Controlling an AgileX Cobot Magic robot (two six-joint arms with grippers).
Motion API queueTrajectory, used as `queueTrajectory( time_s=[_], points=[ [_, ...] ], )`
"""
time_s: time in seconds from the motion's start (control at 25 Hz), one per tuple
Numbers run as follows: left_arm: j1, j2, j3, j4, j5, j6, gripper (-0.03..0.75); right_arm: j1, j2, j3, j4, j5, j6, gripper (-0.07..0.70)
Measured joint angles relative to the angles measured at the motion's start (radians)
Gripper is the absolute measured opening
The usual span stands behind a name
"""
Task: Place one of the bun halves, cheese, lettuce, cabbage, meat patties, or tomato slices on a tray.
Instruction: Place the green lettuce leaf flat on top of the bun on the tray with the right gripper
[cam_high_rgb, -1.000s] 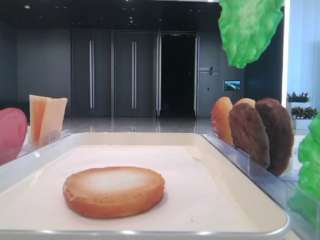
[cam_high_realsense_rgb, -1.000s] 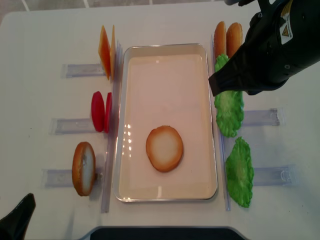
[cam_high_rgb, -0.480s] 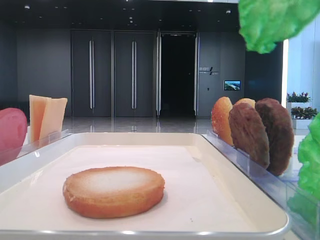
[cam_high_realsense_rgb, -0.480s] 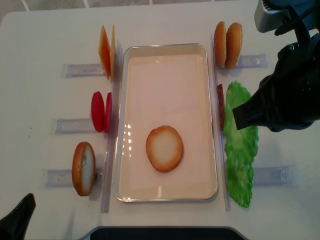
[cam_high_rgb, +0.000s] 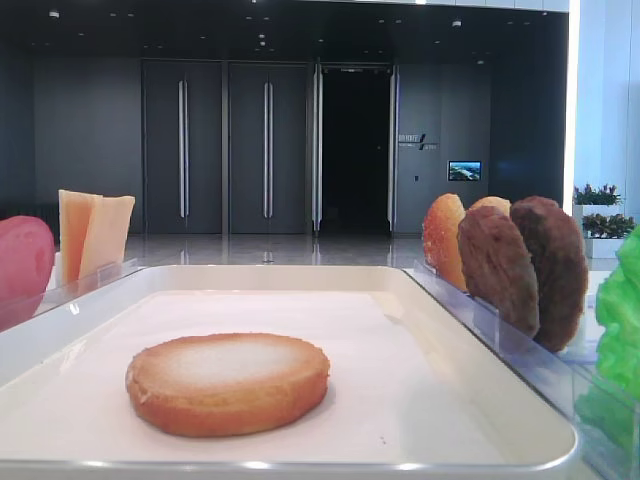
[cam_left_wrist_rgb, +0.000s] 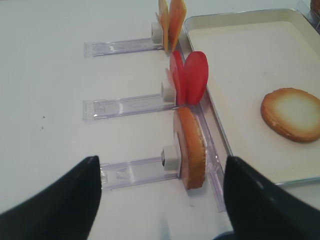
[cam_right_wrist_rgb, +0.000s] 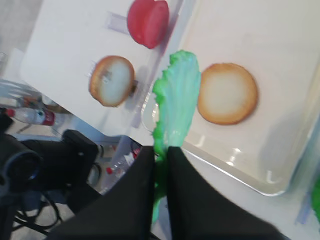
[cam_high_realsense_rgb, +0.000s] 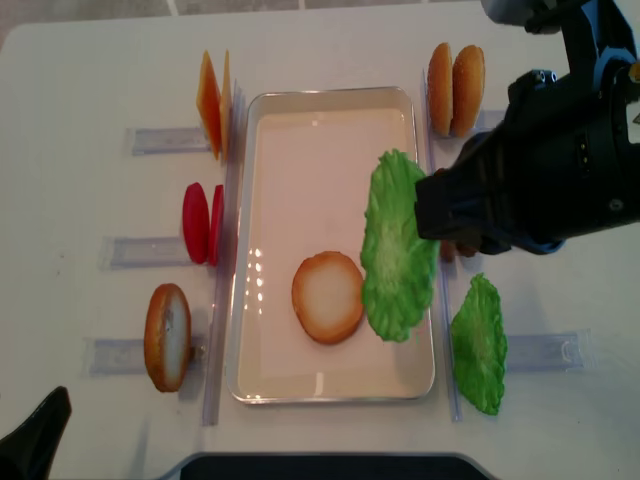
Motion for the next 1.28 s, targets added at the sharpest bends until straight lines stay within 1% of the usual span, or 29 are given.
queueTrajectory(
  time_s=[0.16, 0.24, 0.48, 0.6, 0.68, 0.84, 1.0, 1.08, 1.16, 1.28],
  points=[
    [0.0, 0.0, 0.0, 0.0, 0.0, 0.0, 0.58, -0.022, 0.016, 0.0, 0.118, -0.094, -0.031, 0.068],
    [0.0, 0.0, 0.0, 0.0, 0.0, 0.0, 0.58, -0.023, 0.042, 0.0, 0.169, -0.131, -0.055, 0.068],
    [0.0, 0.0, 0.0, 0.0, 0.0, 0.0, 0.58, -0.023, 0.119, 0.0, 0.348, -0.181, -0.167, 0.068],
    [0.0, 0.0, 0.0, 0.0, 0.0, 0.0, 0.58, -0.023, 0.141, 0.0, 0.406, -0.213, -0.205, 0.068],
    [0.0, 0.0, 0.0, 0.0, 0.0, 0.0, 0.58, -0.023, 0.157, 0.0, 0.424, -0.227, -0.219, 0.068],
    [0.0, 0.0, 0.0, 0.0, 0.0, 0.0, 0.58, -0.023, 0.185, 0.001, 0.435, -0.238, -0.251, 0.068],
    [0.0, 0.0, 0.0, 0.0, 0.0, 0.0, 0.58, -0.023, 0.196, 0.022, 0.437, -0.256, -0.281, 0.068],
    [0.0, 0.0, 0.0, 0.0, 0.0, 0.0, 0.58, -0.023, 0.204, 0.046, 0.444, -0.276, -0.298, 0.068],
    [0.0, 0.0, 0.0, 0.0, 0.0, 0.0, 0.58, -0.023, 0.219, 0.084, 0.479, -0.292, -0.334, 0.068],
    [0.0, 0.0, 0.0, 0.0, 0.0, 0.0, 0.58, -0.023, 0.251, 0.131, 0.57, -0.312, -0.432, 0.068]
  ],
)
